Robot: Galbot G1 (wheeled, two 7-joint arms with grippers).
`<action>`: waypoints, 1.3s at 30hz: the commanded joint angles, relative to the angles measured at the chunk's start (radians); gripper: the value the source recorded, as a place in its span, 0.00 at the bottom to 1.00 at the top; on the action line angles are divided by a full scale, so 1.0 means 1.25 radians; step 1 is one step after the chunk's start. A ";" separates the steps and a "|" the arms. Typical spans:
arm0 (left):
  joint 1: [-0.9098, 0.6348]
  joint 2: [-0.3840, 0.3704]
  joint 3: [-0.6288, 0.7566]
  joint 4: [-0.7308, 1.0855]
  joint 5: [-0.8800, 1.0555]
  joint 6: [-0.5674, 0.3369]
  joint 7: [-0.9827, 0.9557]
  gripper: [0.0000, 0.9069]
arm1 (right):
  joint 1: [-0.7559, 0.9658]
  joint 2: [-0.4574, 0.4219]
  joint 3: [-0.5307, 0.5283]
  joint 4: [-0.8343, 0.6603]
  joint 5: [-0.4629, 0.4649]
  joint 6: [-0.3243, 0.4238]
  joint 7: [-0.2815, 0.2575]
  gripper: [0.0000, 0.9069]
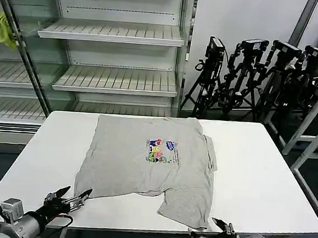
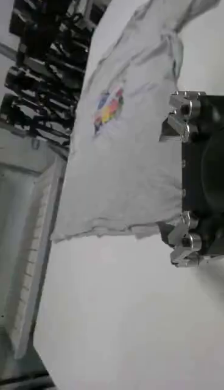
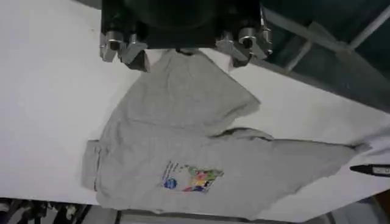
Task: Fold and organize the clothes.
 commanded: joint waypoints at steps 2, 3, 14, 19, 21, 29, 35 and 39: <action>0.000 0.002 0.023 0.036 0.042 -0.002 0.014 1.00 | 0.004 0.024 -0.014 -0.016 -0.011 0.000 -0.004 1.00; 0.000 0.001 0.025 0.037 0.047 -0.002 0.016 1.00 | 0.006 0.028 -0.018 -0.022 -0.014 0.000 -0.005 1.00; 0.035 0.004 0.040 0.025 0.090 -0.012 0.029 0.49 | 0.009 0.079 -0.056 -0.053 -0.030 0.002 -0.008 1.00; 0.040 0.003 0.046 0.025 0.104 -0.020 0.033 0.48 | 0.013 0.094 -0.062 -0.064 -0.044 0.007 -0.010 1.00; 0.042 0.002 0.046 0.025 0.110 -0.022 0.035 0.48 | 0.013 0.100 -0.059 -0.065 -0.047 0.010 -0.011 0.96; 0.062 -0.010 0.053 0.018 0.136 -0.034 0.047 0.22 | 0.006 0.117 -0.065 -0.071 -0.075 0.019 -0.021 0.59; 0.076 -0.009 0.050 0.014 0.144 -0.044 0.054 0.08 | 0.007 0.125 -0.082 -0.081 -0.101 0.030 -0.034 0.30; 0.079 -0.008 0.047 0.014 0.148 -0.048 0.054 0.06 | 0.008 0.124 -0.086 -0.082 -0.108 0.038 -0.038 0.00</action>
